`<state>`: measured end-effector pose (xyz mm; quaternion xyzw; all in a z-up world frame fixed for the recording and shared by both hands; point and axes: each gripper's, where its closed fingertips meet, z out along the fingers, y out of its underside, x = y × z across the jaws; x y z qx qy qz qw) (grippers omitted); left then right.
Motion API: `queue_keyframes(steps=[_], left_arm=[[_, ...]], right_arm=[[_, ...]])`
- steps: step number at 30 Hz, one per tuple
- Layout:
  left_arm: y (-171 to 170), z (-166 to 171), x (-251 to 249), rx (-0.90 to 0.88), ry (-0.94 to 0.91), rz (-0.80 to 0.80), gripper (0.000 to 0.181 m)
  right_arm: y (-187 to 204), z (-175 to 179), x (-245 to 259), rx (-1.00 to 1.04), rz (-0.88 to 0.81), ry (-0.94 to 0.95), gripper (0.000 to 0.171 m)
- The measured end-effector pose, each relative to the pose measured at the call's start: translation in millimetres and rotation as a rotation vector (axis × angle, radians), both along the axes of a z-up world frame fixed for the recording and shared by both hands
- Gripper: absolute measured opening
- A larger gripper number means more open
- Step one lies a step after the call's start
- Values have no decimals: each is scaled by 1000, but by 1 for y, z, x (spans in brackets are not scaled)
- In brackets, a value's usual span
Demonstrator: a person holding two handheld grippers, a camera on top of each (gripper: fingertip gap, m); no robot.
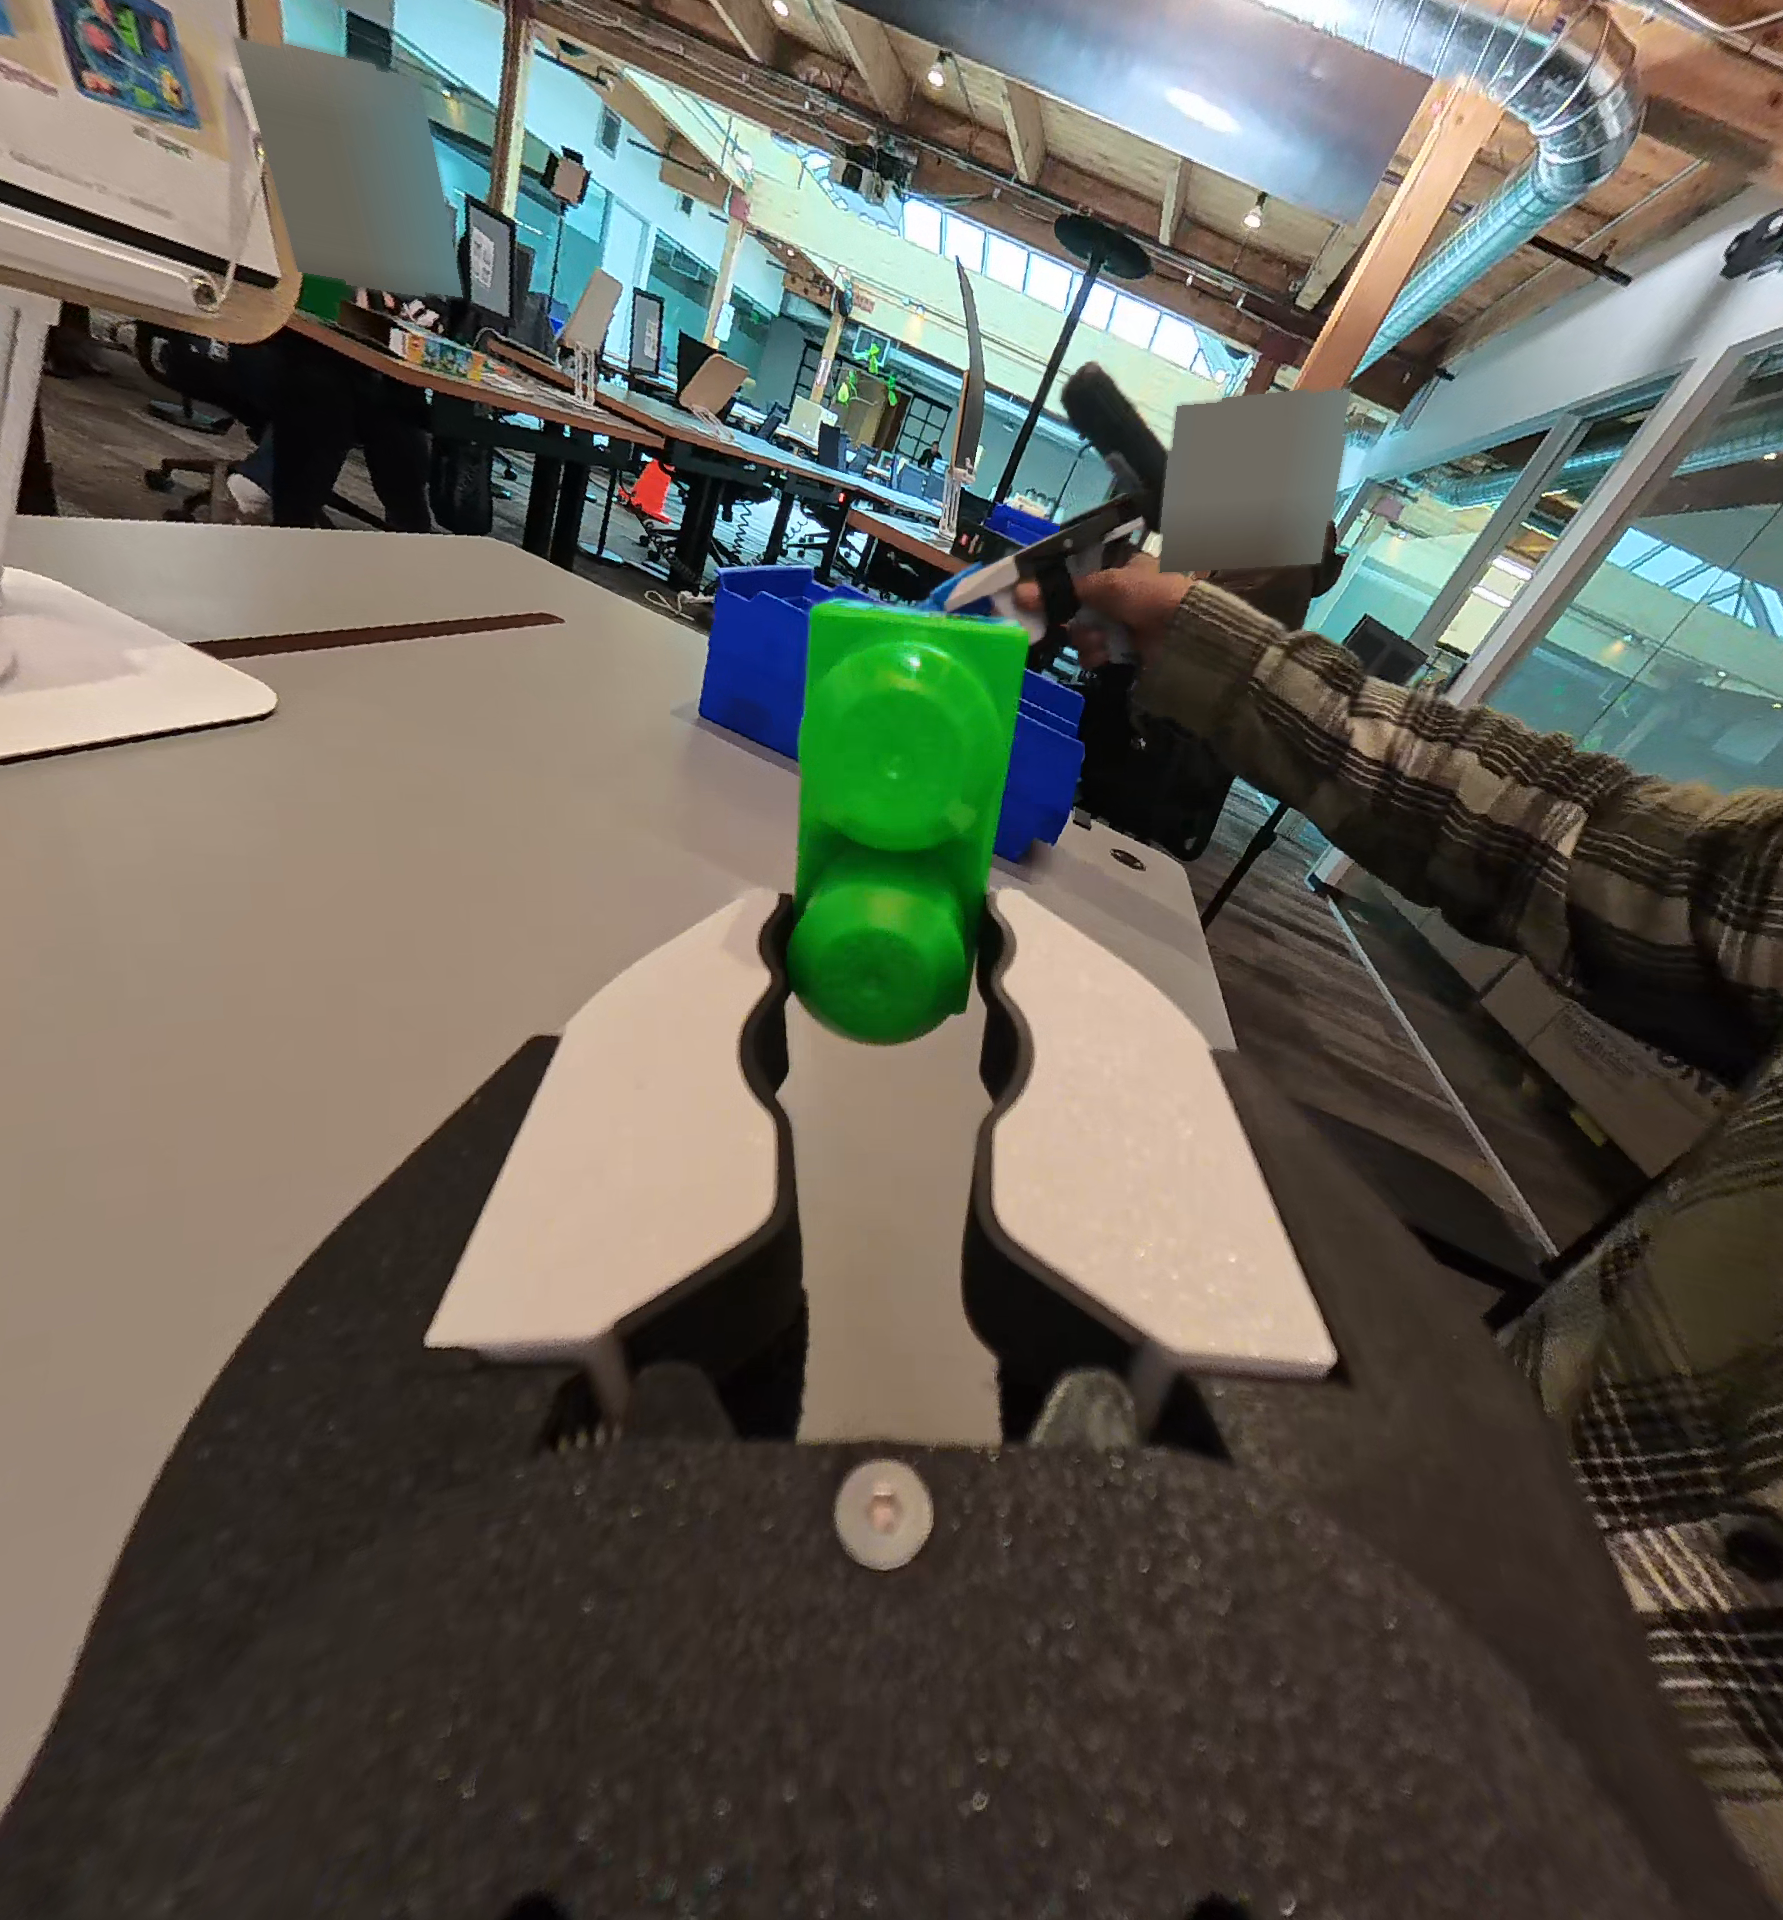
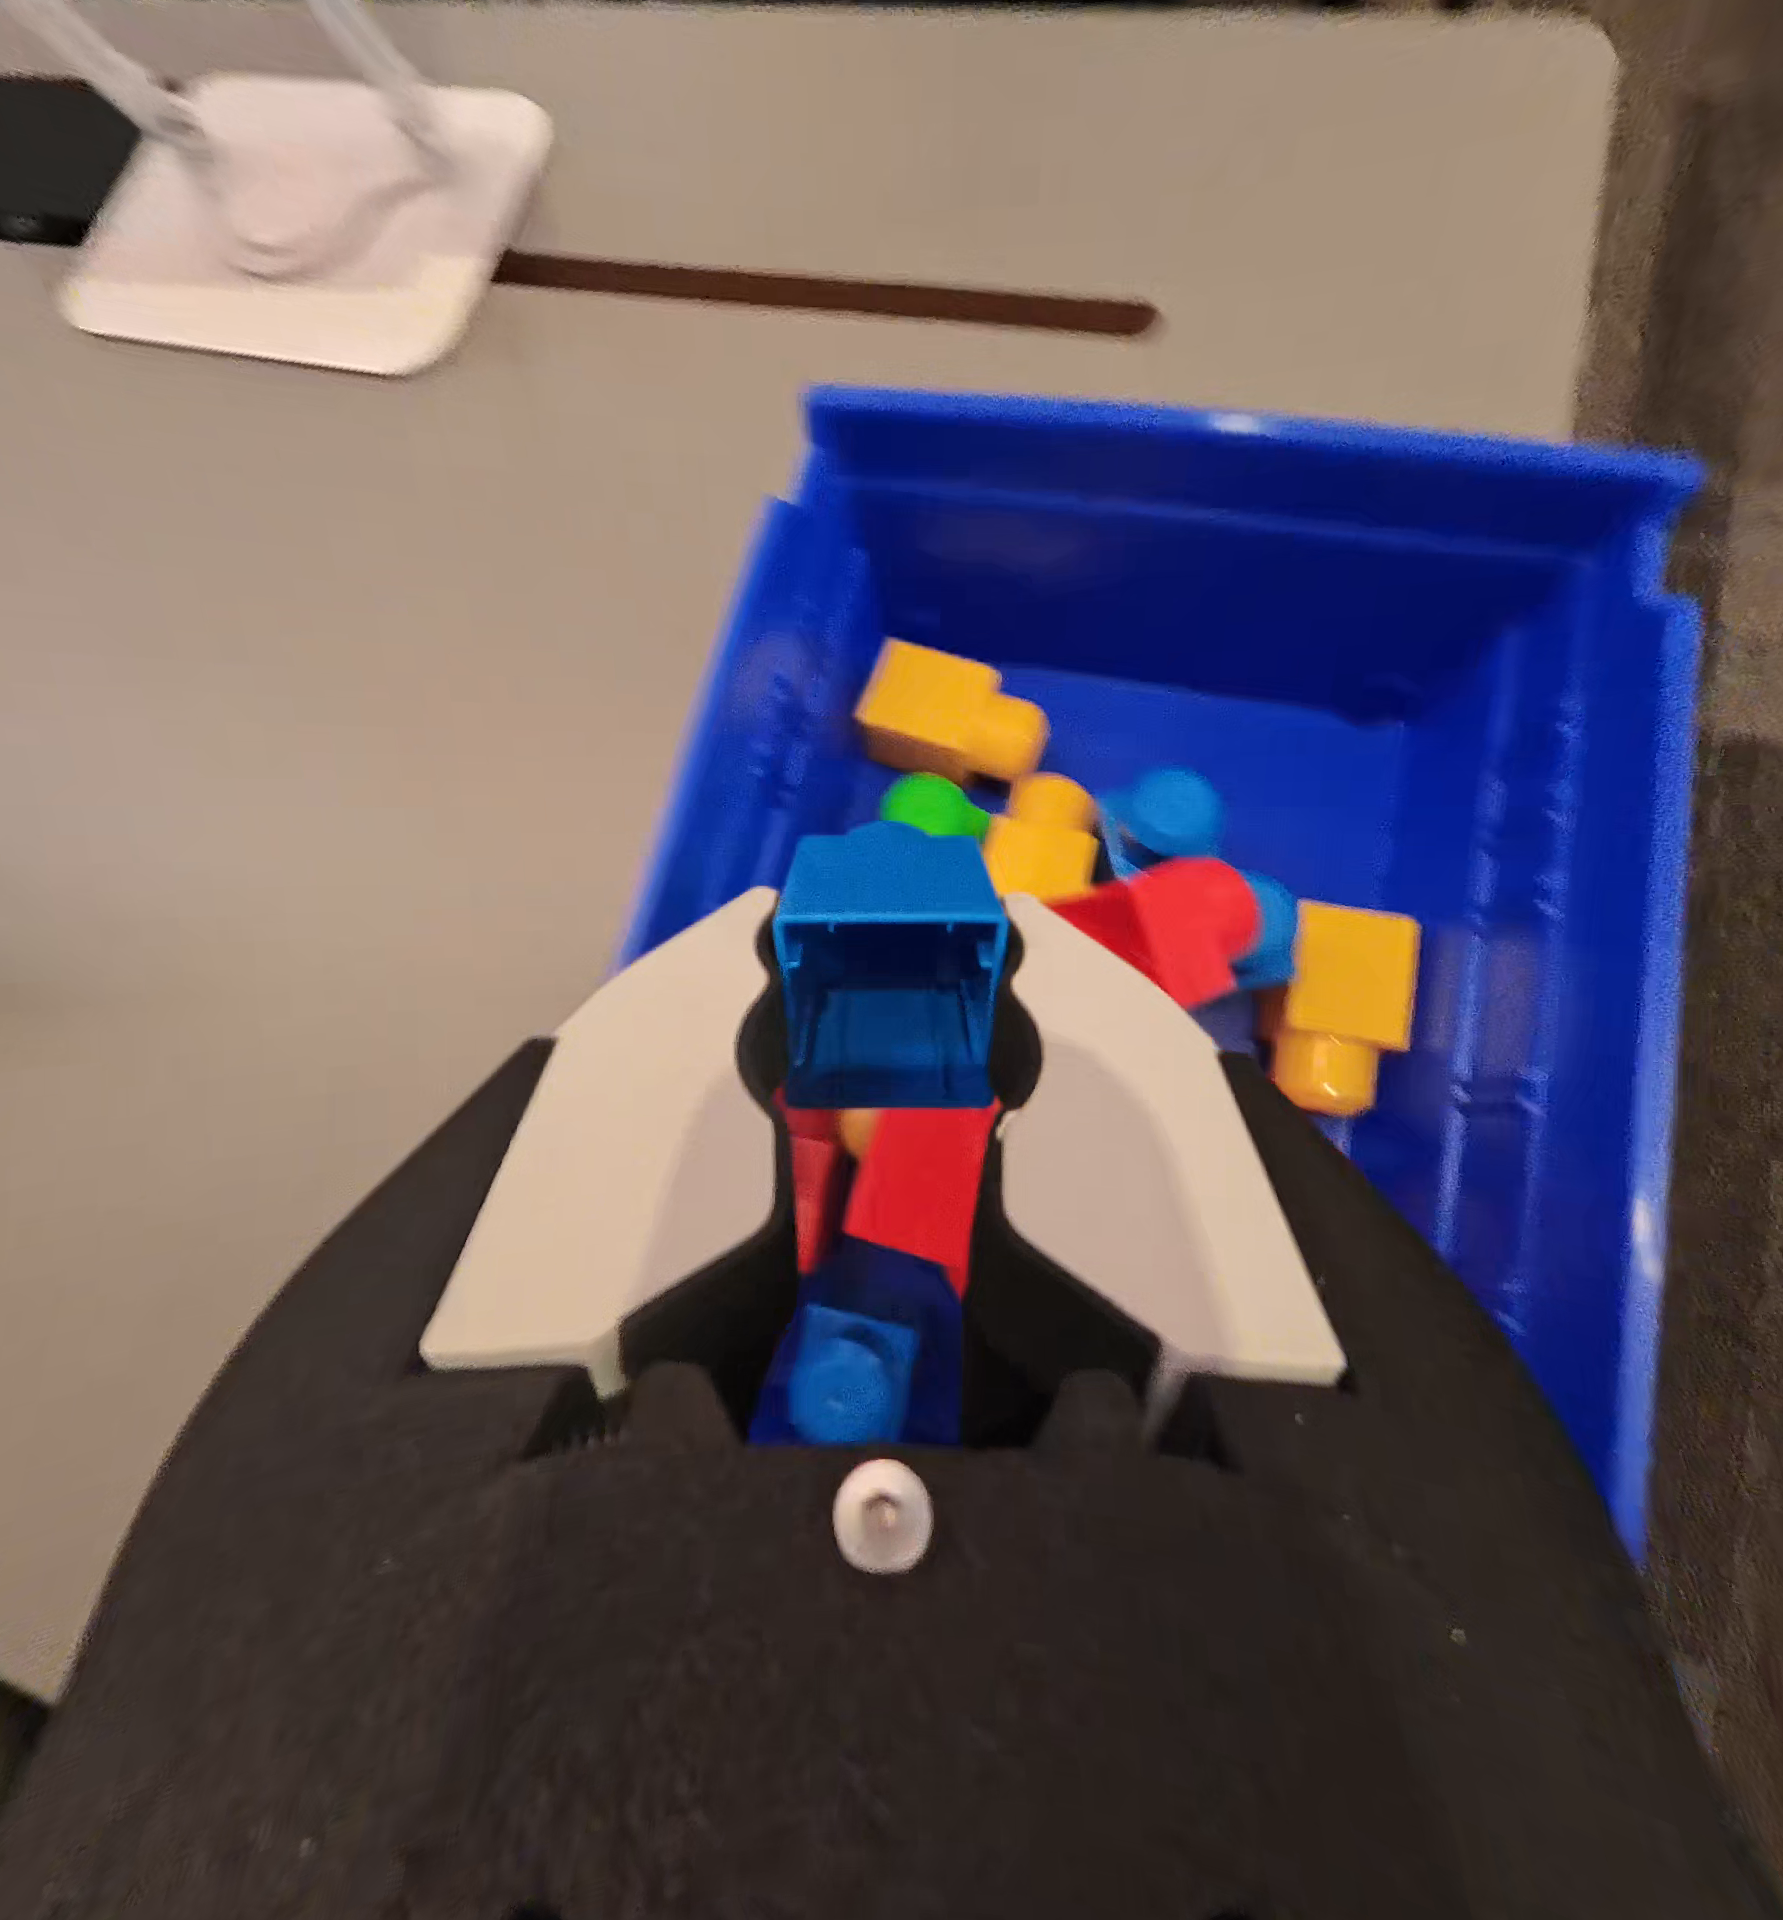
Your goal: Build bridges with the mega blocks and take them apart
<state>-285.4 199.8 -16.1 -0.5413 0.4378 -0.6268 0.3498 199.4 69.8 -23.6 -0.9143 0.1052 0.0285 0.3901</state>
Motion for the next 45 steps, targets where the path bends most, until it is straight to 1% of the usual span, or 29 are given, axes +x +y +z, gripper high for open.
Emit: queue_keyframes(steps=[2, 5, 7, 9, 10, 12, 14, 17, 18, 20, 22, 25, 27, 29, 31, 34, 36, 38, 39, 40, 41, 45], left_arm=[[-2, 0, 1, 0, 3, -4, 34], [-1, 1, 0, -3, 5, 0, 34], [0, 2, -1, -4, 7, 5, 34], [1, 3, -2, -7, 7, 6, 34], [2, 4, -3, -8, 7, 7, 33], [2, 4, -3, -8, 9, 7, 34], [2, 5, -2, -7, 10, 4, 34], [1, 10, 0, -11, -3, -4, 34], [0, 12, 2, -18, -12, -9, 34], [-3, 14, 5, -32, -26, -20, 34], [-8, 15, 9, -42, -31, -32, 34], [-15, 17, 14, -59, -41, -46, 34], [-19, 19, 15, -69, -51, -53, 34], [-22, 20, 17, -67, -51, -57, 34], [-25, 20, 17, -65, -50, -62, 34], [-25, 21, 15, -69, -63, -59, 33], [-24, 21, 14, -73, -73, -57, 33], [-24, 21, 15, -76, -75, -59, 33], [-24, 21, 15, -78, -77, -61, 33], [-24, 20, 16, -79, -81, -59, 34], [-23, 20, 16, -81, -86, -54, 33], [-26, 18, 17, -54, -72, -46, 33]], right_arm=[[-7, -18, 15, -53, -34, 21, 35], [-12, -36, 27, -101, -47, -6, 36], [-13, -41, 28, -103, -38, -3, 55], [-11, -36, 28, -82, -33, -10, 73], [-9, -28, 25, -56, -22, -30, 78], [0, 0, 9, 36, 28, -70, 84], [16, 33, -27, 156, 127, -96, 90], [42, 69, -120, 324, 367, -71, 97], [50, 74, -157, 370, 460, -41, 101], [64, 72, -231, 432, 636, 31, 110], [74, 65, -301, 482, 808, 113, 111], [87, 53, -377, 535, 984, 178, 108], [98, 47, -406, 563, 1034, 211, 105], [105, 43, -425, 559, 1070, 271, 98], [109, 40, -436, 560, 1091, 306, 88], [111, 36, -447, 537, 1127, 325, 81], [110, 32, -453, 510, 1152, 340, 80], [110, 28, -458, 488, 1169, 351, 74], [109, 27, -461, 480, 1183, 359, 60], [105, 28, -464, 482, 1217, 386, 36], [106, 28, -464, 481, 1210, 409, 35], [103, 25, -463, 438, 1212, 390, 35]])
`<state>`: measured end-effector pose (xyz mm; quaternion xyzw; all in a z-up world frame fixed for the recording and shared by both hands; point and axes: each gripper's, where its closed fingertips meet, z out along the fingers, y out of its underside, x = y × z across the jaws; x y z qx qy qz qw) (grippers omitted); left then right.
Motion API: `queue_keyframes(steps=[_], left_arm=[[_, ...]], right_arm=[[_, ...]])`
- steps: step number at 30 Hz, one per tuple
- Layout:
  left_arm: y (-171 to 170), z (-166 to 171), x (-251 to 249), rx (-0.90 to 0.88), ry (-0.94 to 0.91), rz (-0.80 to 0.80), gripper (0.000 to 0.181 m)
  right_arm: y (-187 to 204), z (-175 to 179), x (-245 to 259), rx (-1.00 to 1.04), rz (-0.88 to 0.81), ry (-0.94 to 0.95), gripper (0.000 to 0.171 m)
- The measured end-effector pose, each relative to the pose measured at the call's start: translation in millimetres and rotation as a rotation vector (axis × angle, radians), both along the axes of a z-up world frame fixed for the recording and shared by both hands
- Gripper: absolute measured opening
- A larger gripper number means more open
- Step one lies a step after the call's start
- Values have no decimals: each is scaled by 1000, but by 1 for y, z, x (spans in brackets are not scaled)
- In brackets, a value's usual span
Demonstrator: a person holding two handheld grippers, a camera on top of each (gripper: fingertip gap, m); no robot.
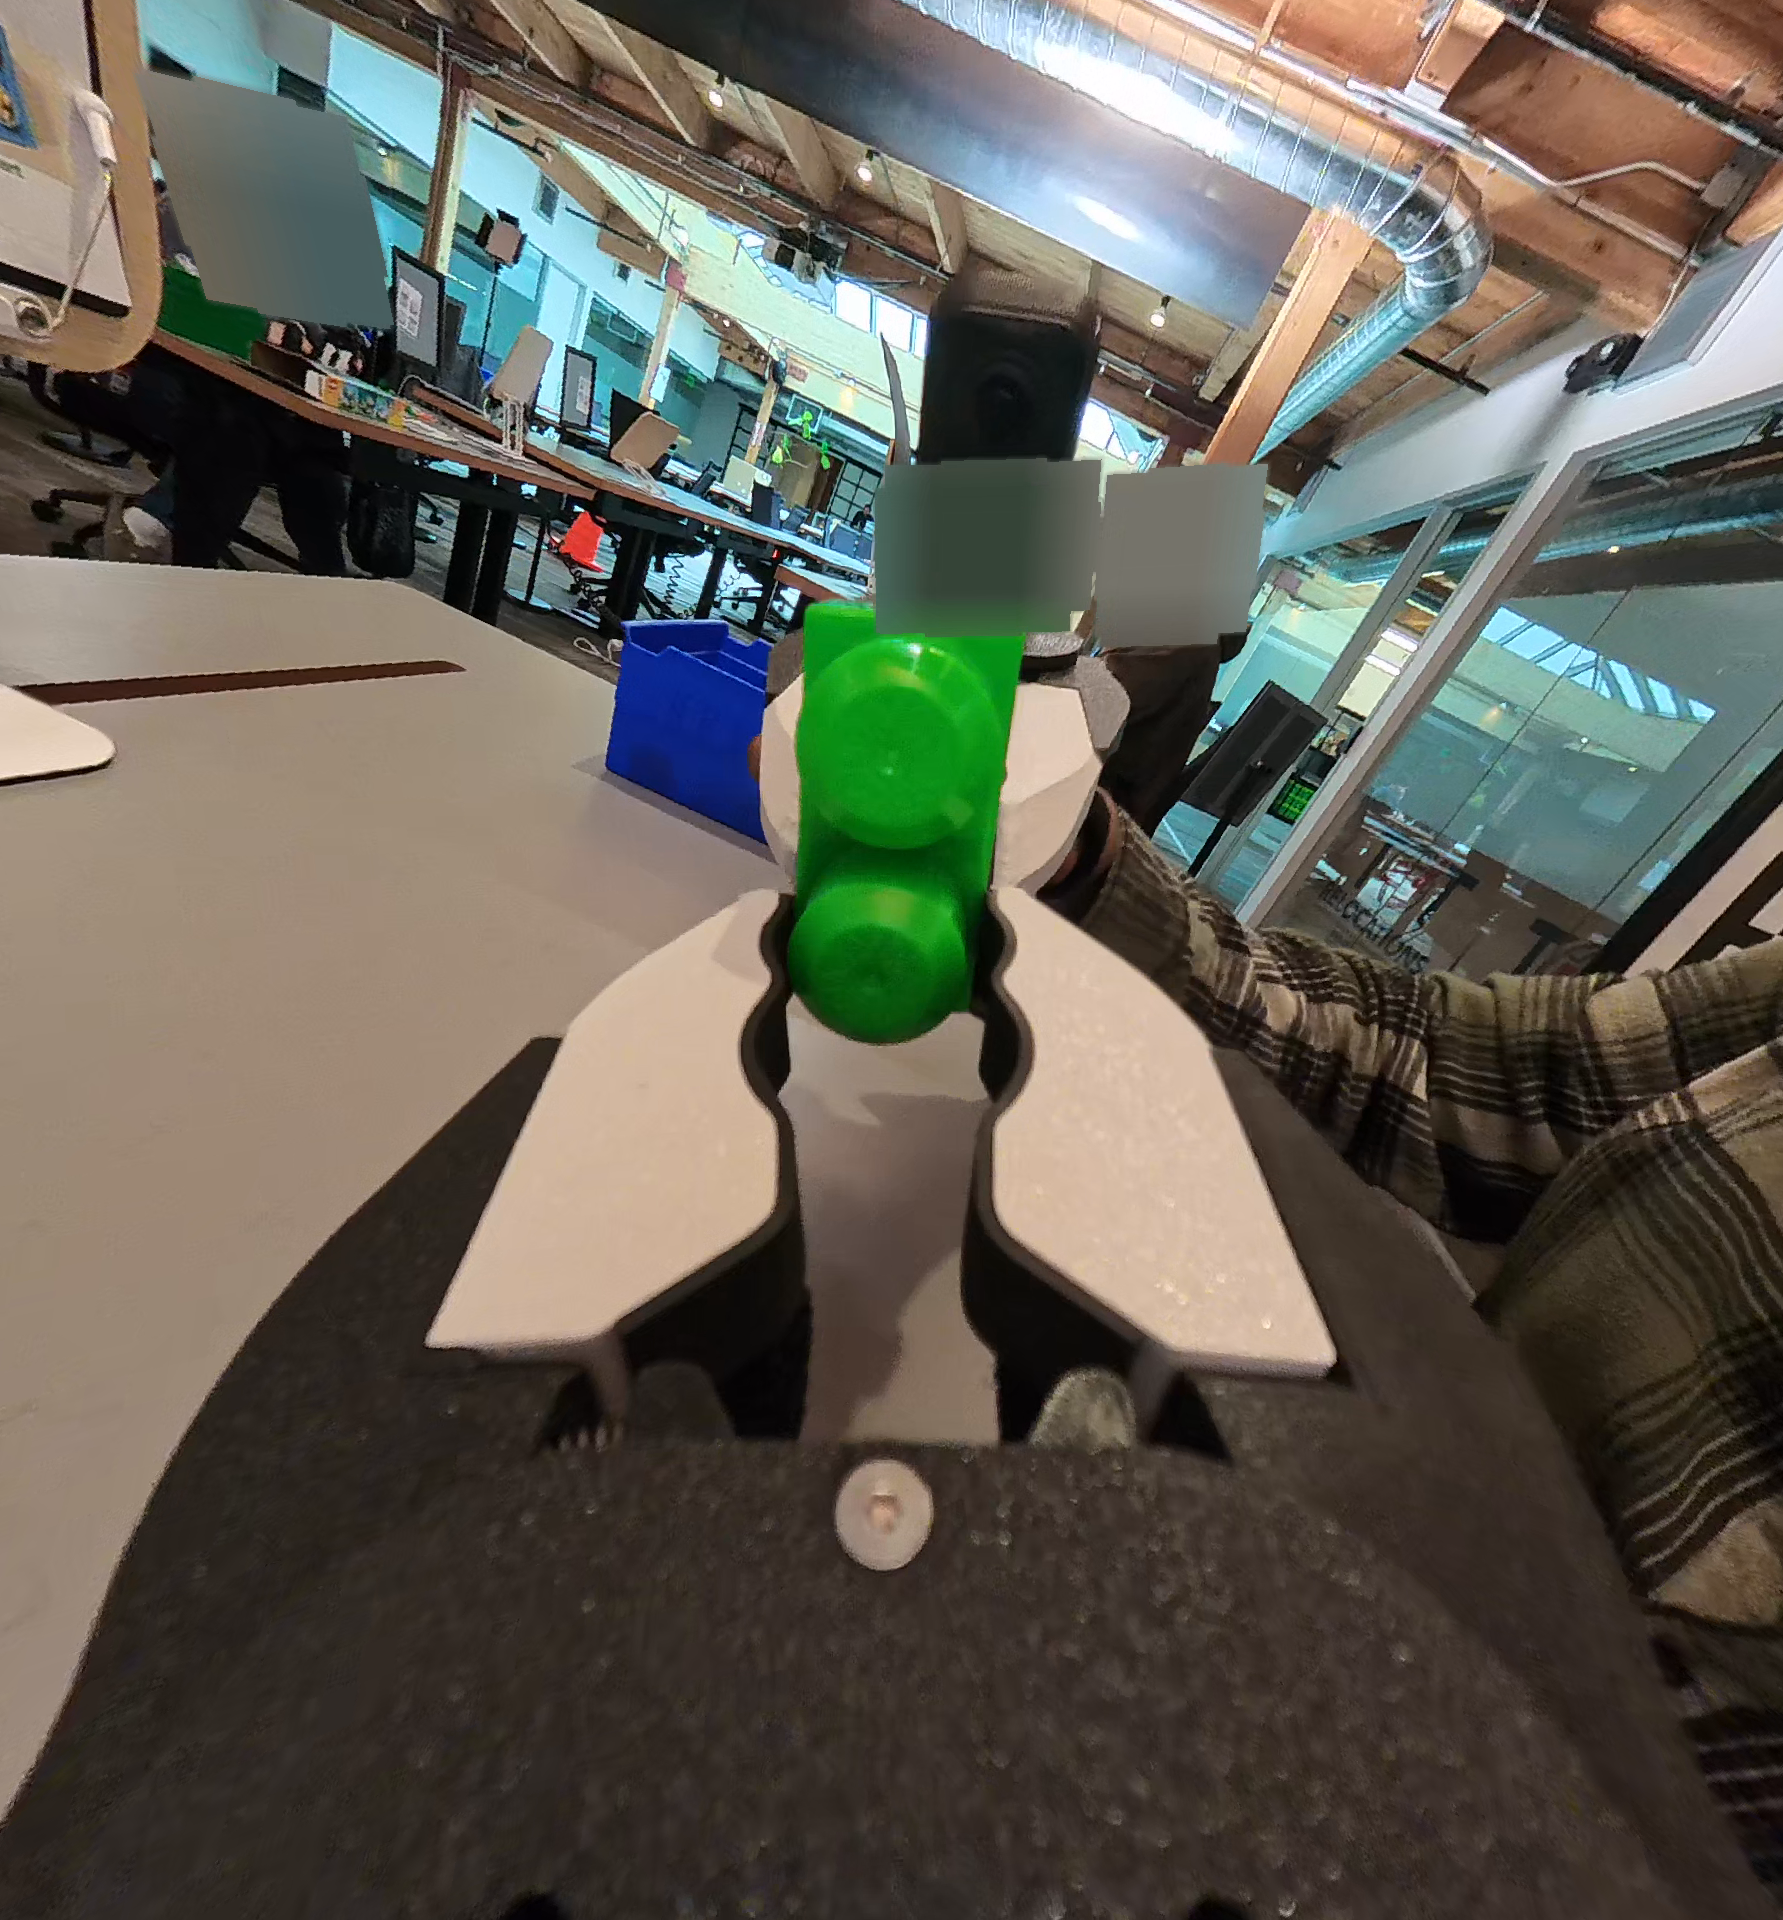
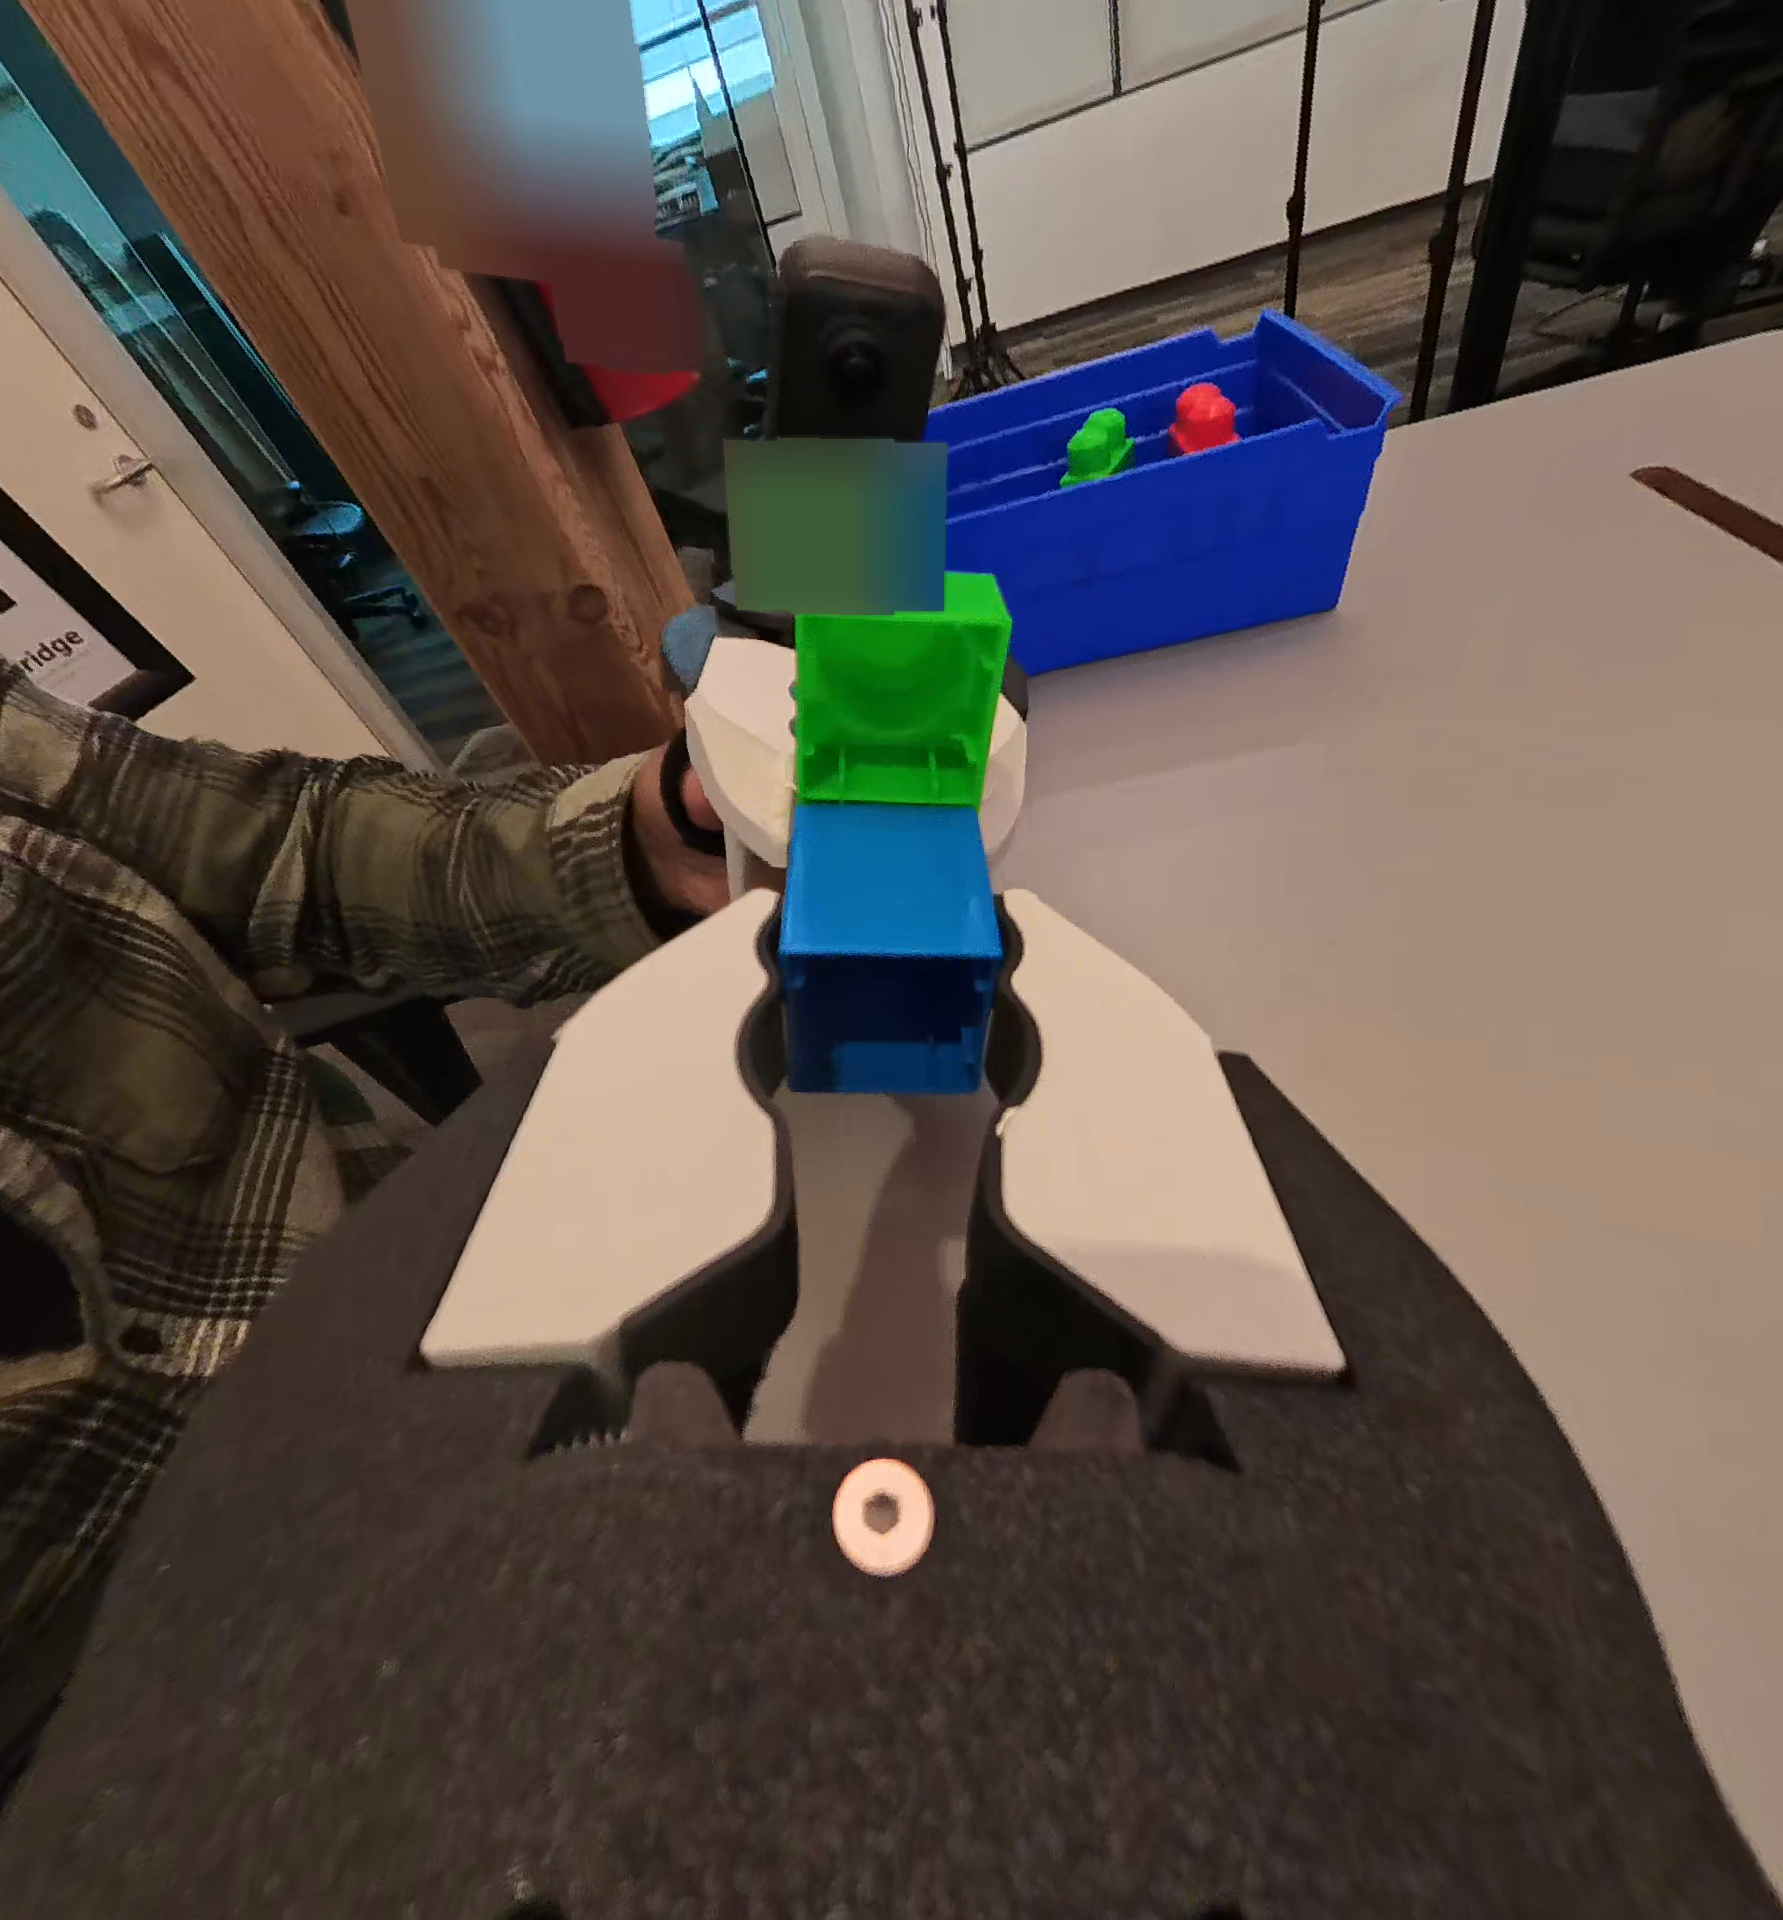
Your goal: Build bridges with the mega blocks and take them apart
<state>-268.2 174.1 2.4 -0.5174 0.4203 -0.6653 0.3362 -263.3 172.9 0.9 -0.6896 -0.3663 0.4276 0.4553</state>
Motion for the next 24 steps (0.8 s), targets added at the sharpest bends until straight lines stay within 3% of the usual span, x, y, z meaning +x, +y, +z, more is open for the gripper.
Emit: queue_keyframes(steps=[3, 5, 8, 14, 19, 24], left_arm=[[2, 4, 0, 10, -13, 31, 33], [24, 14, -20, -41, -91, 101, 33], [48, 9, -45, -69, -71, 150, 33], [45, 0, -56, 19, 39, 169, 33], [40, -2, -52, 50, 72, 157, 33], [33, -8, -46, 80, 118, 146, 33]], right_arm=[[-3, 4, 9, 11, -31, -42, 35], [-2, 23, 43, 23, -116, 25, 35], [-3, 33, 113, 10, -299, -1, 35], [-24, 43, 298, -91, -772, -278, 35], [-57, 27, 430, -304, -1076, -468, 35], [-78, -11, 490, -485, -1187, -560, 36]])
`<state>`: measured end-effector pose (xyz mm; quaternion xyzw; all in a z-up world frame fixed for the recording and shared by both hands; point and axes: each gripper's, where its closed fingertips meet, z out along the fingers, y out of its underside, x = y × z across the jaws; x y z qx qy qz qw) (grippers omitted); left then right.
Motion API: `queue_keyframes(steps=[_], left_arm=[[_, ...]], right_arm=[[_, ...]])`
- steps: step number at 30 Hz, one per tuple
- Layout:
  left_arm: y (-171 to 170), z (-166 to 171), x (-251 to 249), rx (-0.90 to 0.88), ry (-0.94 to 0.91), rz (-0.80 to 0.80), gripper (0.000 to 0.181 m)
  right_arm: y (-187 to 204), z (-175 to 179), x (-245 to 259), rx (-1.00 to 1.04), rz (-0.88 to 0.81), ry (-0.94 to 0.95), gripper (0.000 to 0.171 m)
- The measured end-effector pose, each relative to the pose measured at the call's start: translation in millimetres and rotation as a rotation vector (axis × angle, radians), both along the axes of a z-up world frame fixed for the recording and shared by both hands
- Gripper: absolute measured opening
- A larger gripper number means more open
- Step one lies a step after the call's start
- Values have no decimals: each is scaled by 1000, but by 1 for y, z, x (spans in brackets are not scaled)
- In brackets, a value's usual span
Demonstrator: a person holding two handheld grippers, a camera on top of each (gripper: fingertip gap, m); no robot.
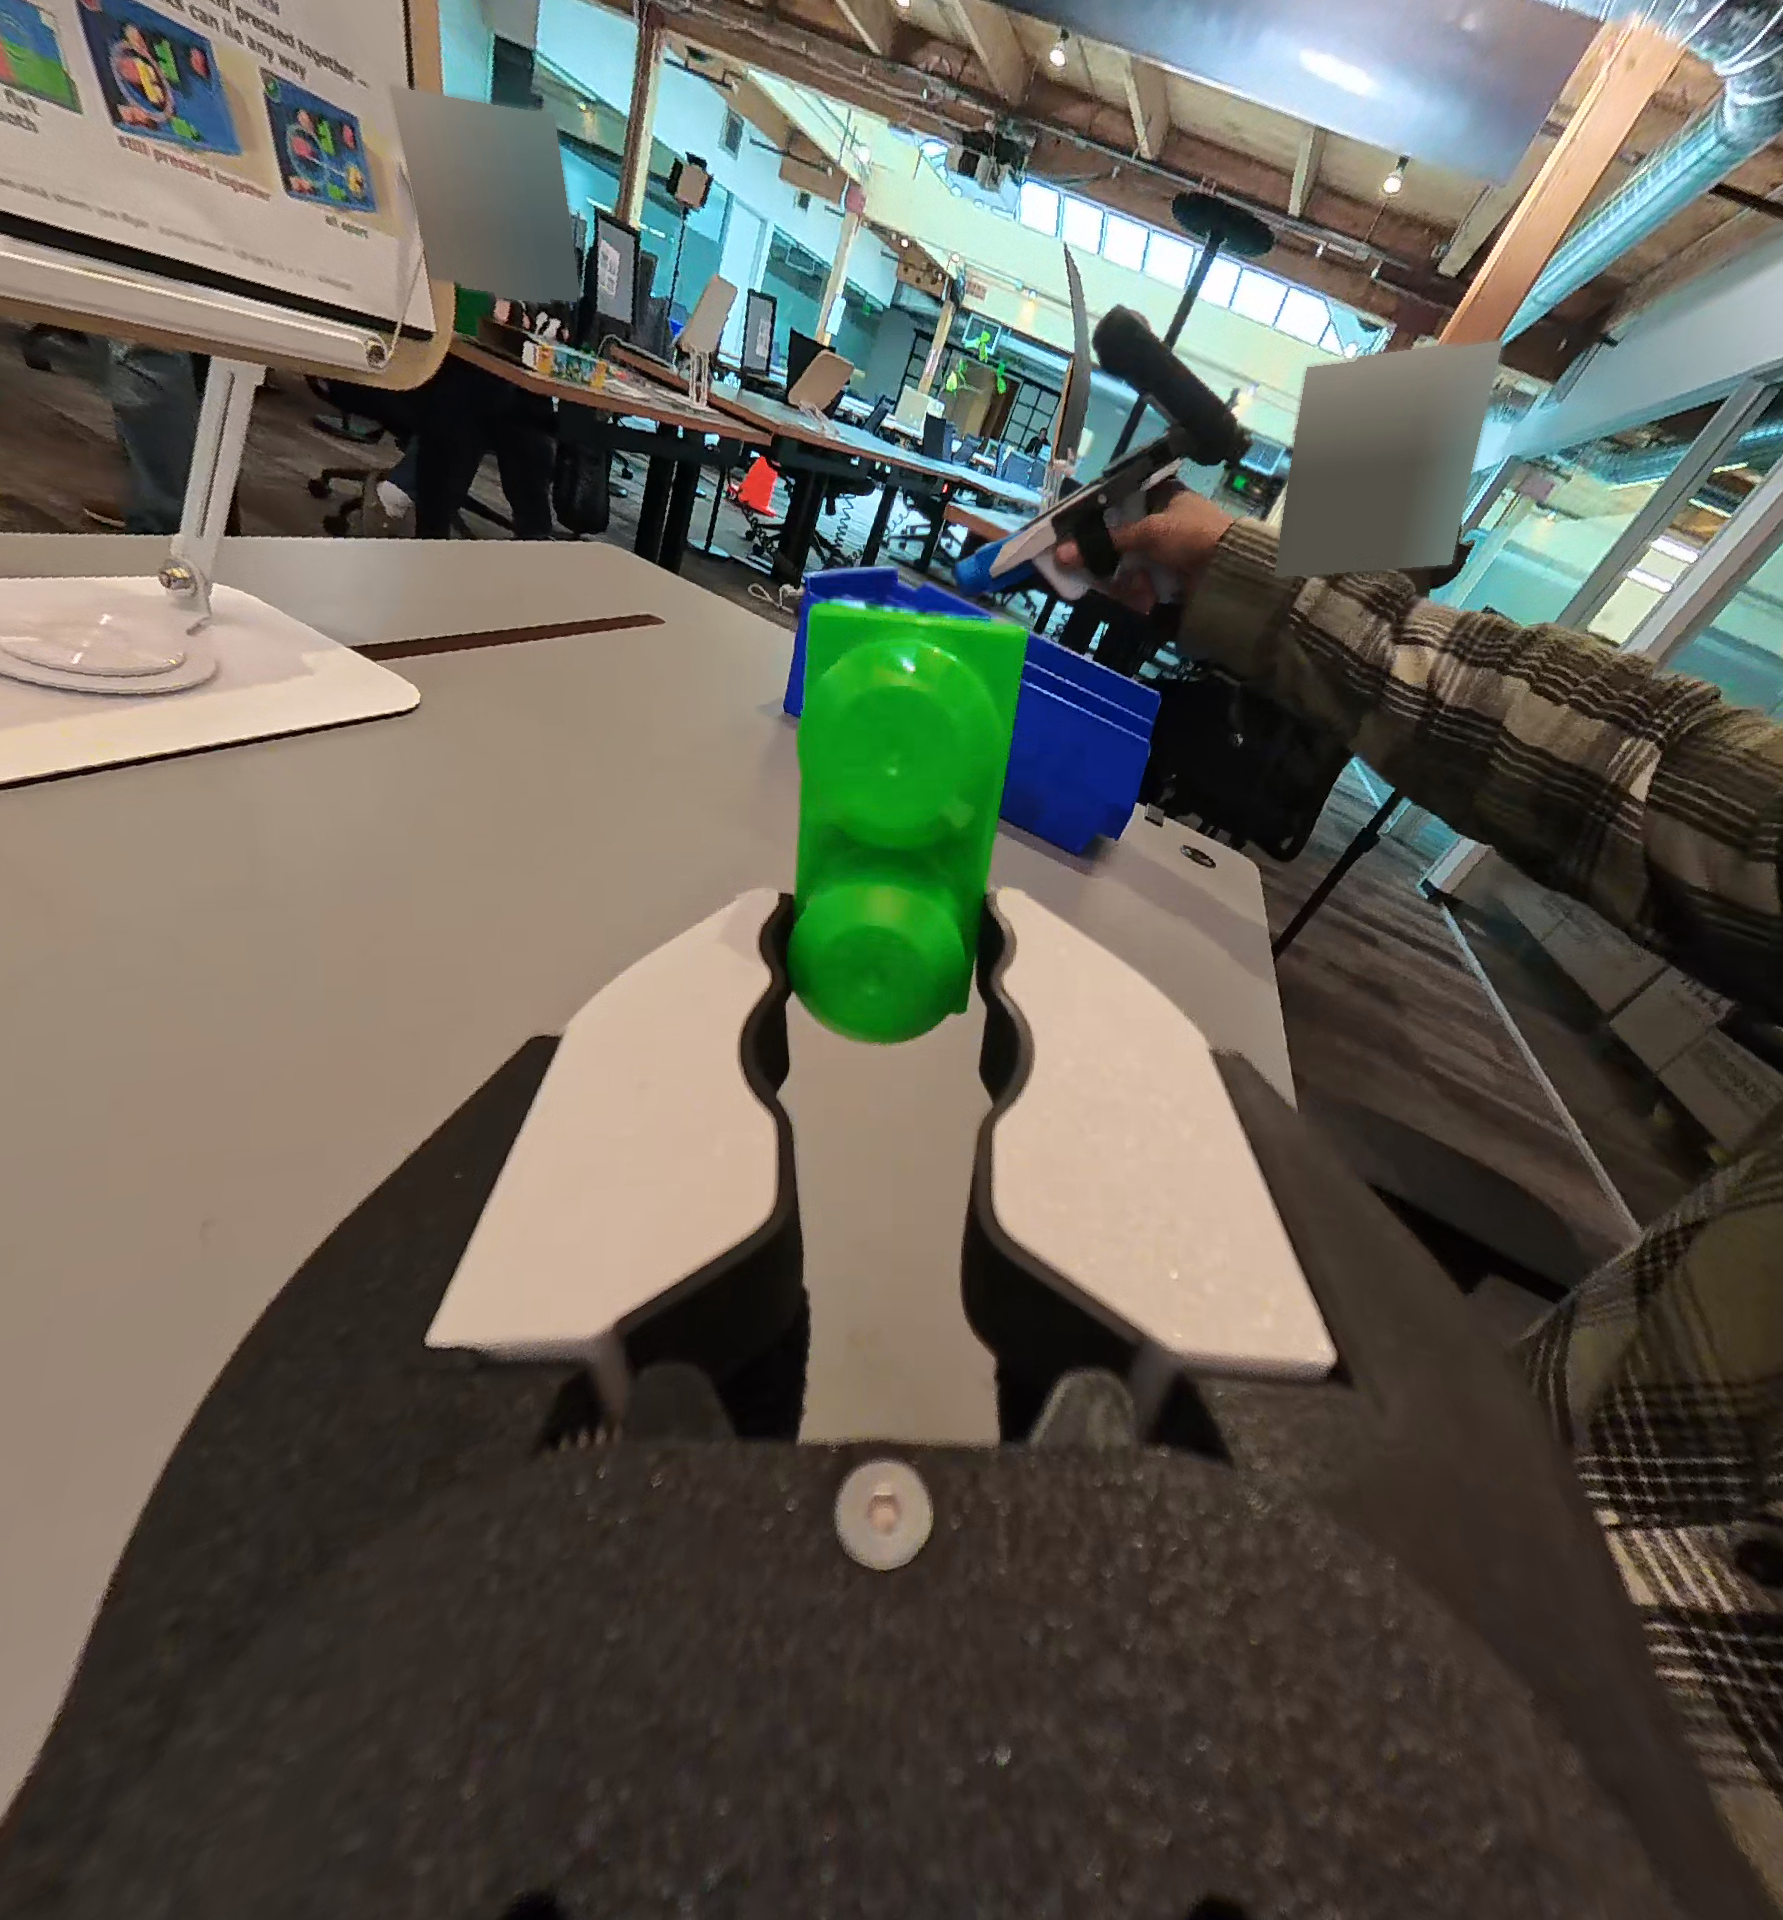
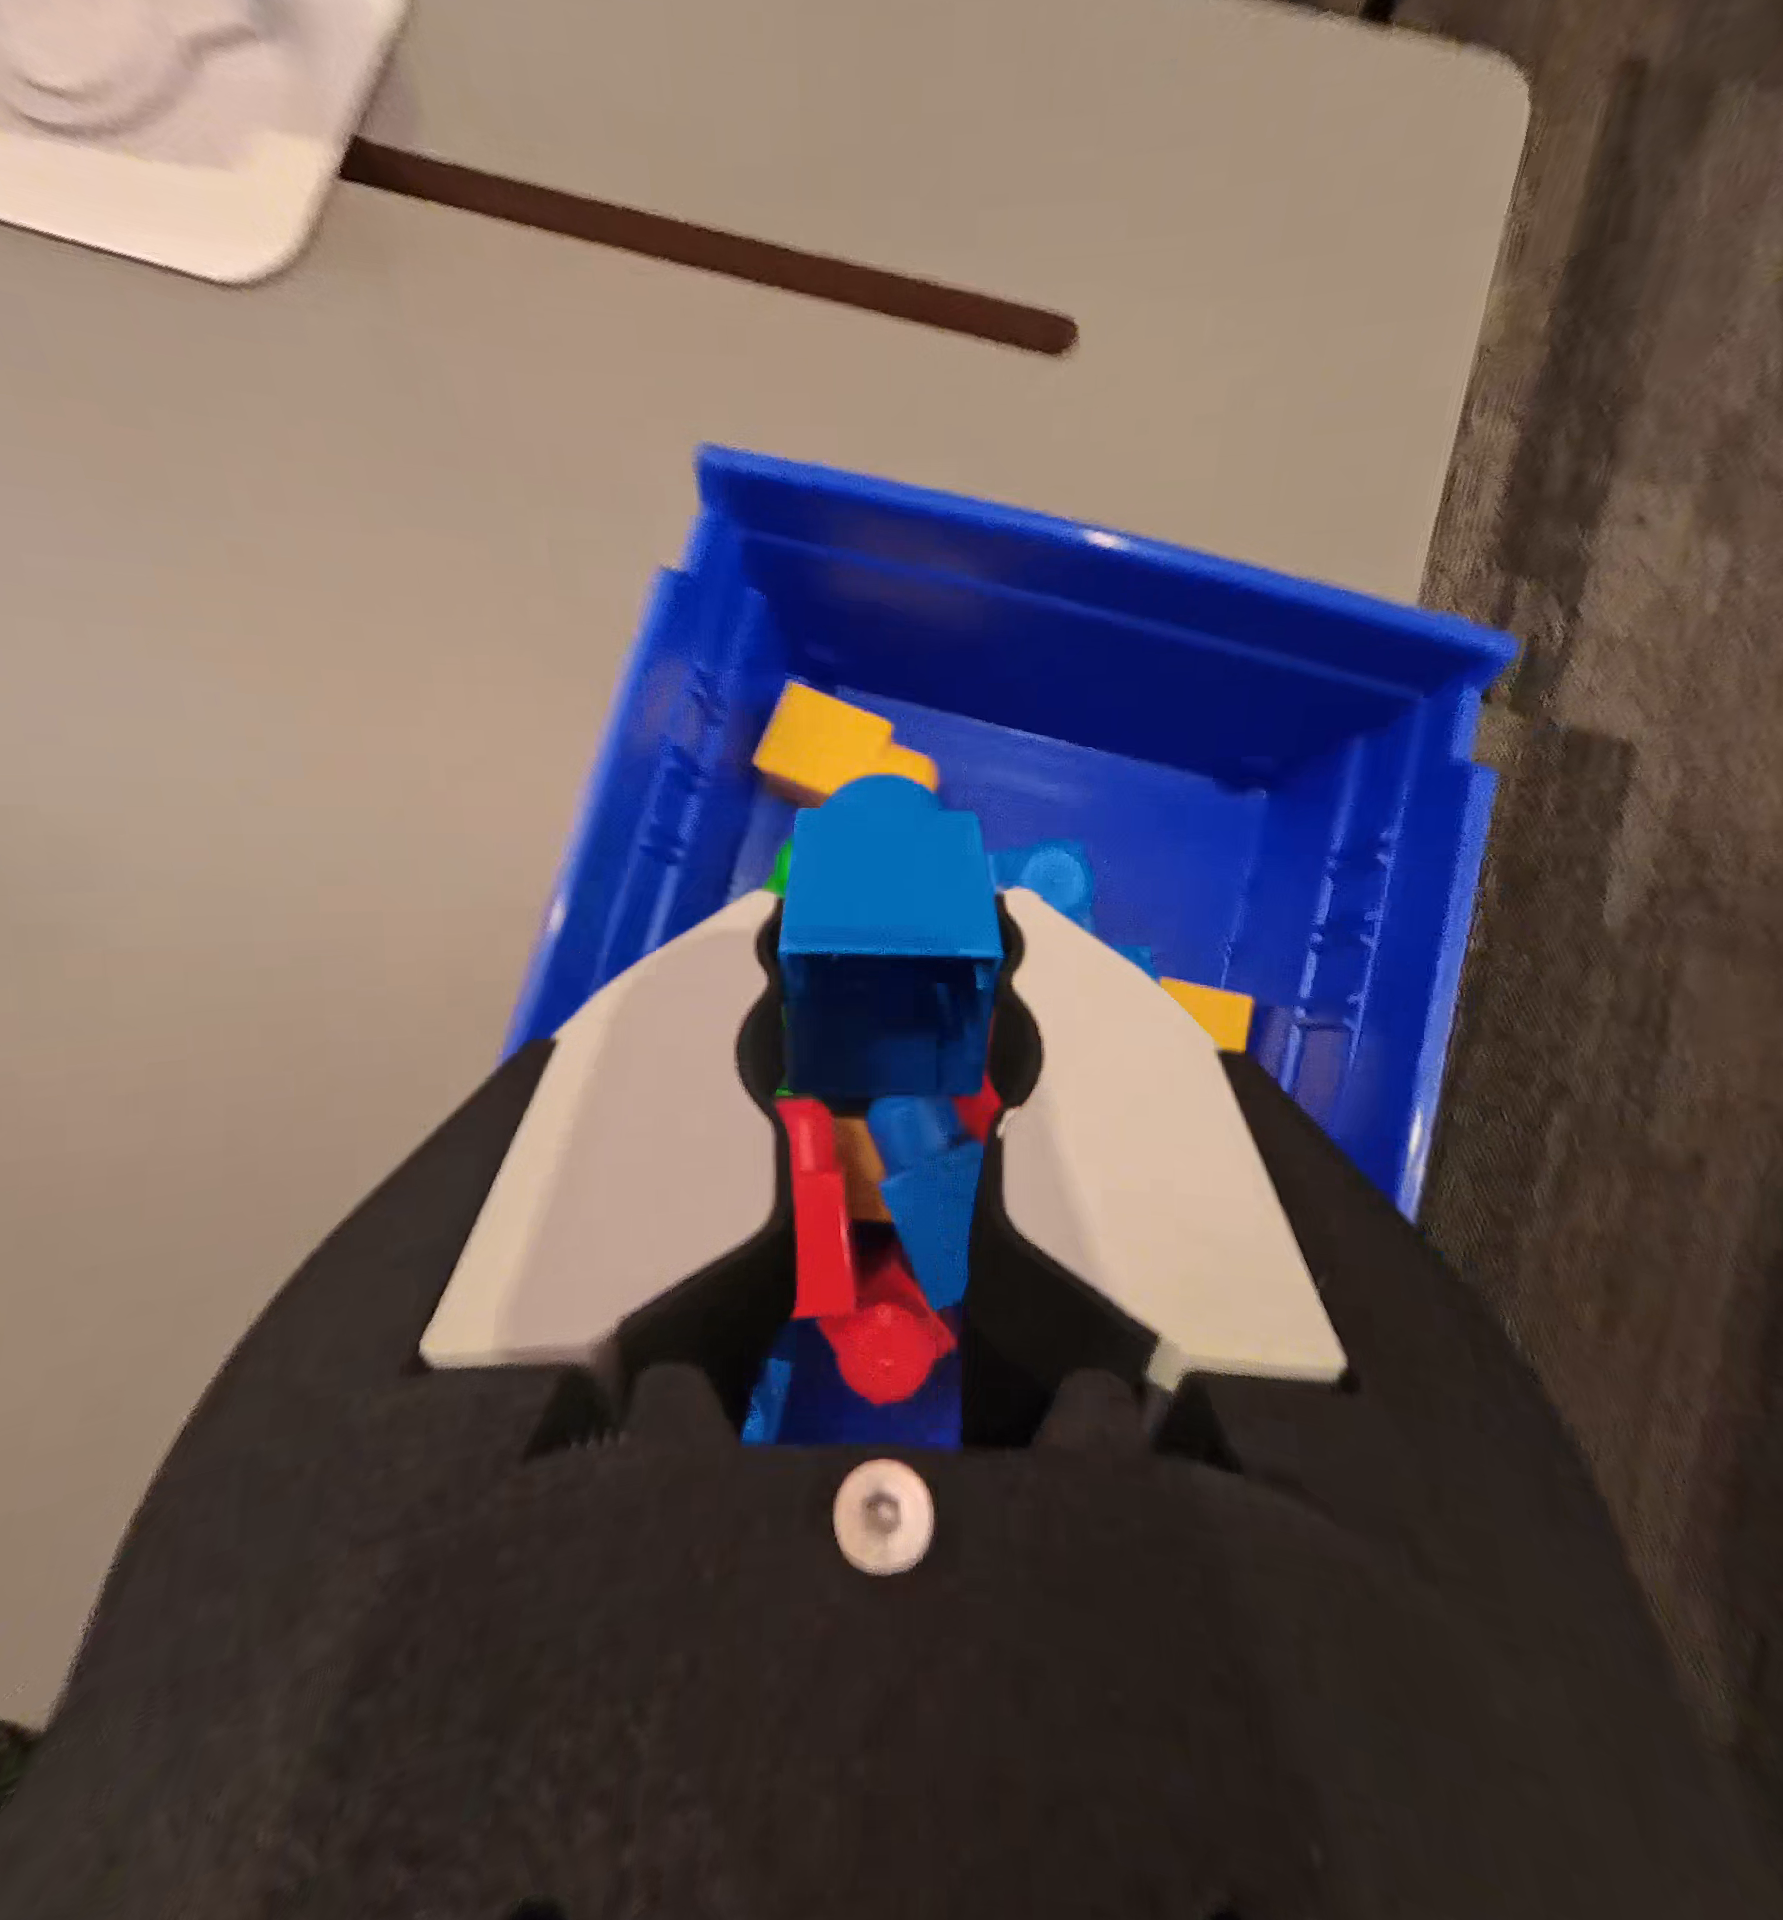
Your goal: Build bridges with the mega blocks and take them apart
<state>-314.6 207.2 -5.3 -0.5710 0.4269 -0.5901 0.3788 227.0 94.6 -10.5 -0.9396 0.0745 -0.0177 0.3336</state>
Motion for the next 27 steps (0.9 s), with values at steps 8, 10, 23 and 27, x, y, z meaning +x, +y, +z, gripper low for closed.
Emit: queue_keyframes(steps=[8, 10, 23, 27], left_arm=[[-5, -2, 5, 24, 45, -18, 34], [-5, -5, 6, 31, 64, -20, 34], [-16, -30, 40, 146, 383, -206, 34], [-26, -27, 57, 218, 510, -299, 34]], right_arm=[[-4, -46, 9, -89, 6, 23, 37], [-5, -48, 8, -85, 15, 21, 56], [45, 49, -253, 324, 773, 21, 90], [59, 42, -357, 346, 1030, 80, 90]])
